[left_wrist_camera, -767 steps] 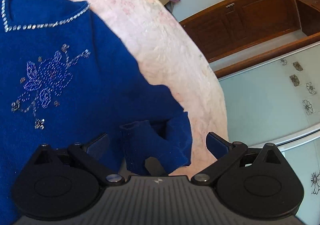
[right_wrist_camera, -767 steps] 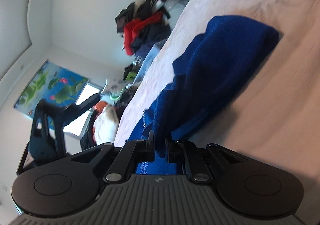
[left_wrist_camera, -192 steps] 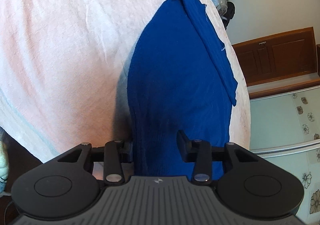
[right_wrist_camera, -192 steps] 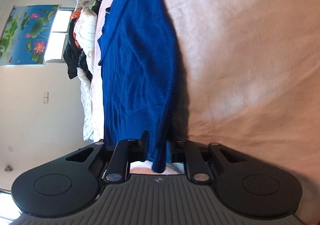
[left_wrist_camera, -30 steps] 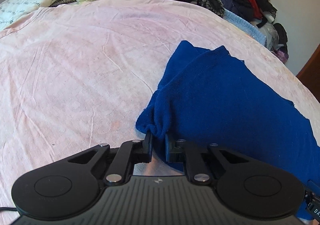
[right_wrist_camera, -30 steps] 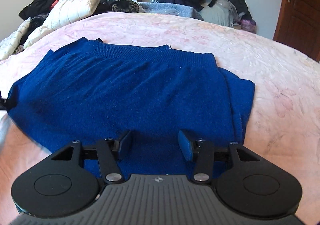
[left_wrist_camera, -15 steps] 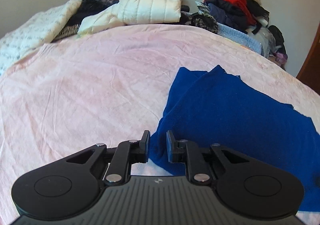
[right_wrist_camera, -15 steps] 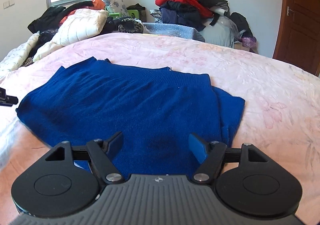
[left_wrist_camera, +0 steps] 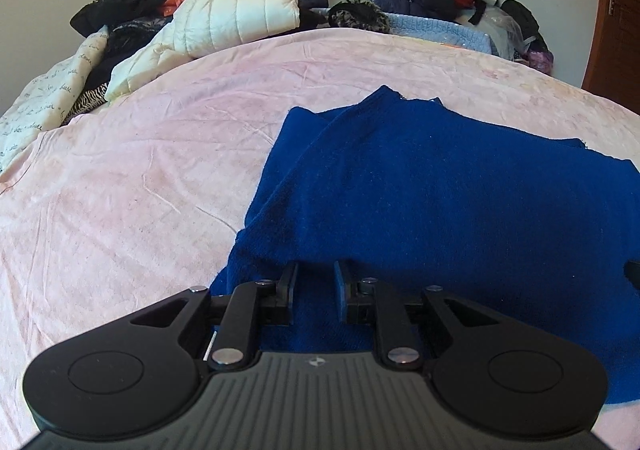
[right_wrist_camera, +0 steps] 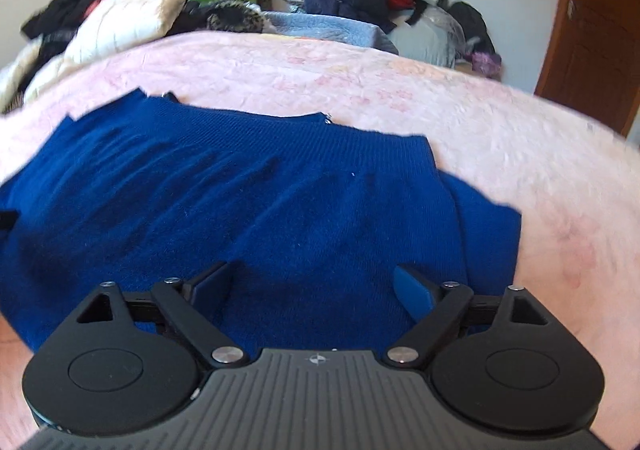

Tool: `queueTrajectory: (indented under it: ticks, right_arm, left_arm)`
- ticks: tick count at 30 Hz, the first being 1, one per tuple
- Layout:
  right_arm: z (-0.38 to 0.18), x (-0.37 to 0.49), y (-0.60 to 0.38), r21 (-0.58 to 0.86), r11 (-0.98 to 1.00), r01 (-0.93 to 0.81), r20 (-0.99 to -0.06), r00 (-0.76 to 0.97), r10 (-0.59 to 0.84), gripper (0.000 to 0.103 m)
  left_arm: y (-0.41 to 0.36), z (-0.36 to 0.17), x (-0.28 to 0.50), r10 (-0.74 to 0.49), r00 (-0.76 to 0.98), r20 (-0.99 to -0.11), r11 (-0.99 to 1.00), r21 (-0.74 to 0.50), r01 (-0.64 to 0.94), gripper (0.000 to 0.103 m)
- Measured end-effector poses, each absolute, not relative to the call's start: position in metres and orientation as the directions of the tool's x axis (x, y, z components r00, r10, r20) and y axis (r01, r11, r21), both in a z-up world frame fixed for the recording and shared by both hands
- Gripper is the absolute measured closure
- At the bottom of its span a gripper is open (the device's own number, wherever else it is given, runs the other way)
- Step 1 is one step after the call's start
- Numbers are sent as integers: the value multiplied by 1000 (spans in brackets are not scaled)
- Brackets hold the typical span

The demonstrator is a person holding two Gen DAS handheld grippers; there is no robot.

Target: Fold small clothes

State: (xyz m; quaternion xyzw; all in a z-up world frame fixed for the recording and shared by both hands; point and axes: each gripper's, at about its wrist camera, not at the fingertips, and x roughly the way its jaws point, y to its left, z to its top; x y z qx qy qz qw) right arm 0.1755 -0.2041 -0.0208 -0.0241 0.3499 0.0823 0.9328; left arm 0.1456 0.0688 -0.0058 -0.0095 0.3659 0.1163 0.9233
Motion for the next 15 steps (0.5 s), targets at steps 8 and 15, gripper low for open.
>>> queueTrajectory:
  ticks: [8, 15]
  right_arm:
    - [-23, 172, -203, -4, 983, -183, -634, 761, 139, 11]
    - [-3, 172, -185, -28, 977, -209, -619, 771, 148, 13]
  left_arm:
    - [70, -5, 144, 205, 708, -676, 974, 67, -218, 83]
    - [69, -6, 143, 207, 711, -672, 974, 71, -216, 82]
